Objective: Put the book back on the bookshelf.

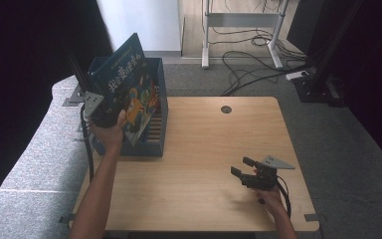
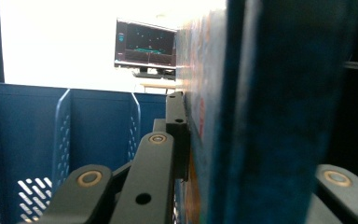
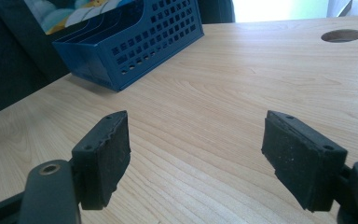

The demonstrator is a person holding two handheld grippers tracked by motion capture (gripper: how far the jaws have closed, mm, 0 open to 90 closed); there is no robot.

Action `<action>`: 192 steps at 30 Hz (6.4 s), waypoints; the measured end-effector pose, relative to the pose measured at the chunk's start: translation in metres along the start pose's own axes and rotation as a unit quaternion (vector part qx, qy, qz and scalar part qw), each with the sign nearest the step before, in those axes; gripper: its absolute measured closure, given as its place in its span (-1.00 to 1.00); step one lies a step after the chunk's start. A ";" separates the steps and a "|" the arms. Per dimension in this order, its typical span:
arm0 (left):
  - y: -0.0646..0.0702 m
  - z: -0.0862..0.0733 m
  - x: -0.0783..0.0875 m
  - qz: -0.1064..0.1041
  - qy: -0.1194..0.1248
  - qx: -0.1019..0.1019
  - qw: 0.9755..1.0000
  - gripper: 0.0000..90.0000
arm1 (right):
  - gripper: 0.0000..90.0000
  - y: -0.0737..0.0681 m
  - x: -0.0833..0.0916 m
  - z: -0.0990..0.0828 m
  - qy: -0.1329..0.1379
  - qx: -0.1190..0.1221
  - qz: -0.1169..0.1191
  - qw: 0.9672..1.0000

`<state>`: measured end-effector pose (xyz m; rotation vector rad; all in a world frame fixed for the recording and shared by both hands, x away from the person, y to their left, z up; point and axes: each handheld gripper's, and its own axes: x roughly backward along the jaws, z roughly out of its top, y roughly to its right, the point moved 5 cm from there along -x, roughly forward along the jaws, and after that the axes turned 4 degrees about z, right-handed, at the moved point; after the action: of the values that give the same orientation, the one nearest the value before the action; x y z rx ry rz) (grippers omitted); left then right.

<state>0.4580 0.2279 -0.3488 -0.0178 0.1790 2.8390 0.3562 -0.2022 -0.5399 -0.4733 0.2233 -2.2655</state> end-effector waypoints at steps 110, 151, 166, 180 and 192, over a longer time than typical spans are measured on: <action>0.036 -0.103 -0.051 0.004 -0.075 -0.065 0.995 0.41 | -0.49 0.001 0.000 -0.004 -0.010 0.013 -0.007 1.000; 0.035 -0.092 -0.040 0.038 -0.077 -0.136 0.987 0.70 | -0.50 0.005 -0.003 -0.006 -0.017 0.008 -0.005 1.000; 0.040 -0.101 -0.038 0.012 -0.097 -0.126 0.987 -0.02 | -0.49 0.004 -0.003 -0.006 -0.018 0.010 -0.006 1.000; 0.035 -0.106 -0.021 -0.025 -0.119 -0.078 0.990 -0.17 | -0.49 0.002 -0.004 -0.007 -0.021 0.012 -0.002 1.000; 0.035 -0.109 0.007 -0.043 -0.133 -0.065 0.988 -0.19 | -0.50 0.002 -0.005 -0.008 -0.021 0.011 0.000 1.000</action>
<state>0.4404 0.1829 -0.4534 0.3149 -0.0642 2.7264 0.3572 -0.1994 -0.5488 -0.5097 0.1764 -2.2536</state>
